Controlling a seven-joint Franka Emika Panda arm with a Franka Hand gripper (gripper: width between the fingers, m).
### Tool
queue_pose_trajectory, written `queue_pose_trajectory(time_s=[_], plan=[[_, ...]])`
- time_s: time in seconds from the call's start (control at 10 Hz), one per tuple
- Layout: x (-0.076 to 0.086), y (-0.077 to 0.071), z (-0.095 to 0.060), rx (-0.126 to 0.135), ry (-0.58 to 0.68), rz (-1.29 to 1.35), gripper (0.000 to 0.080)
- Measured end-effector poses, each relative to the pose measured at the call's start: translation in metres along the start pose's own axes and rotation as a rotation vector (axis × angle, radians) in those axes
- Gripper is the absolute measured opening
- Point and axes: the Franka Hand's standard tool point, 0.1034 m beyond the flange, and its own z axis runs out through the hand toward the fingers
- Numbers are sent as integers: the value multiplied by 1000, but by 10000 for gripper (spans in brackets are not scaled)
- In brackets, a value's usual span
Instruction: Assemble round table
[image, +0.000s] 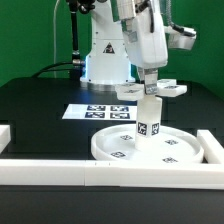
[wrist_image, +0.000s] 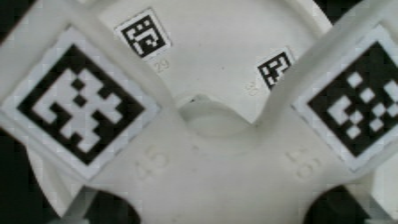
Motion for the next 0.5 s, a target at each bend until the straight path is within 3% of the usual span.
queue_pose_trajectory(time_s=[0.2, 0.3, 0.5], plan=[[-1, 0, 0, -8, -2, -31, 447], [-2, 0, -3, -29, -17, -66, 608], [-5, -4, -17, -32, -40, -102, 640]])
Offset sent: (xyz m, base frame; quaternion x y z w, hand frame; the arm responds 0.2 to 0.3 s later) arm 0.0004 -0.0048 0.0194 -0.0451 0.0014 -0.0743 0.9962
